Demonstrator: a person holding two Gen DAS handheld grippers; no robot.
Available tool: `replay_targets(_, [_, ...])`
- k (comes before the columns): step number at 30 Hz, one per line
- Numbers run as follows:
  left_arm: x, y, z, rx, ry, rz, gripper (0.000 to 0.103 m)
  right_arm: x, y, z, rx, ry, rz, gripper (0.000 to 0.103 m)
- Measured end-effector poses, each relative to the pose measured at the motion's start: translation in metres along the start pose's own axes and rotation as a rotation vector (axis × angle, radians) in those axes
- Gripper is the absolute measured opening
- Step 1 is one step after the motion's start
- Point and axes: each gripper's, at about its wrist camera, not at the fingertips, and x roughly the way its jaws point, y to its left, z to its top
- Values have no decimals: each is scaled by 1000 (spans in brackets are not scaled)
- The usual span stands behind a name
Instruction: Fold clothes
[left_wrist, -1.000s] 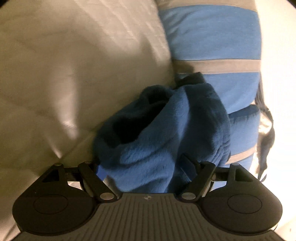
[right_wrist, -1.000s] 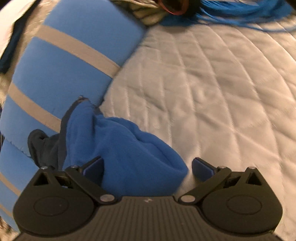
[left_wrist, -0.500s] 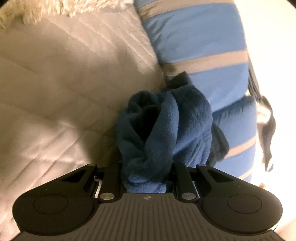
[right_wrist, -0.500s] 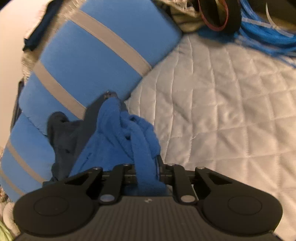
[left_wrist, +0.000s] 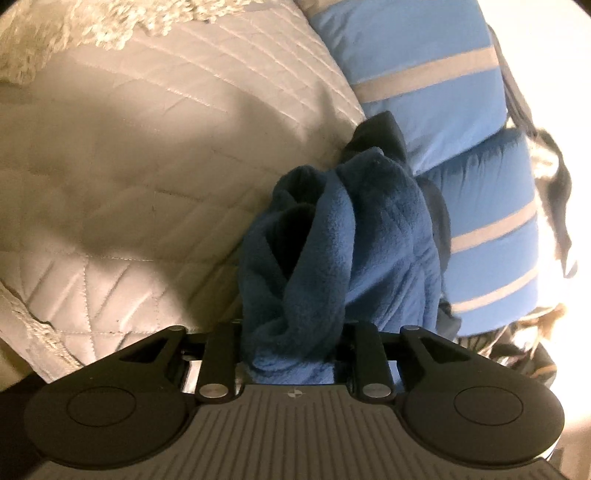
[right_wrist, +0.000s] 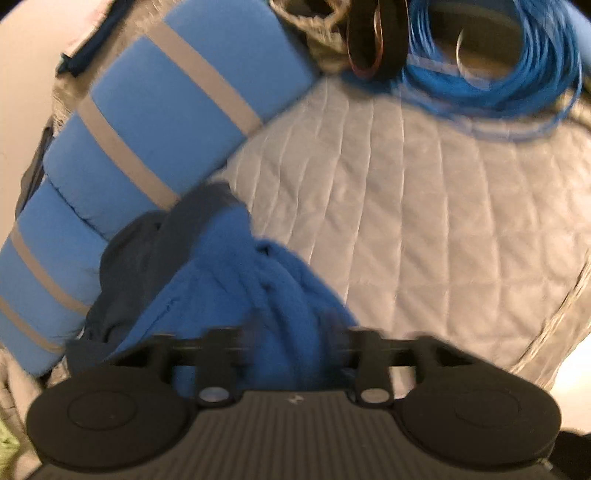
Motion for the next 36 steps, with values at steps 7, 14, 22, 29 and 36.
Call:
replay_targets(7, [-70,-41,-22,288,-218,65,66,-33,24,9,-215,-171,4,103])
replay_targets(14, [-69,-91,-2,770,-386,42,72,-21,60,25,-383,-288,83,103])
replay_targets(22, [14,-122,39,925,-123,-75,72,36,70,51,-344,-351,109,103])
replay_targets(29, [82,-159,19,1224,234,-72,72,59,66,51,-341,-241,126,103])
replay_targets(36, [100,-156,18,1284,301,-42,37,63,63,52,-364,-211,132,103])
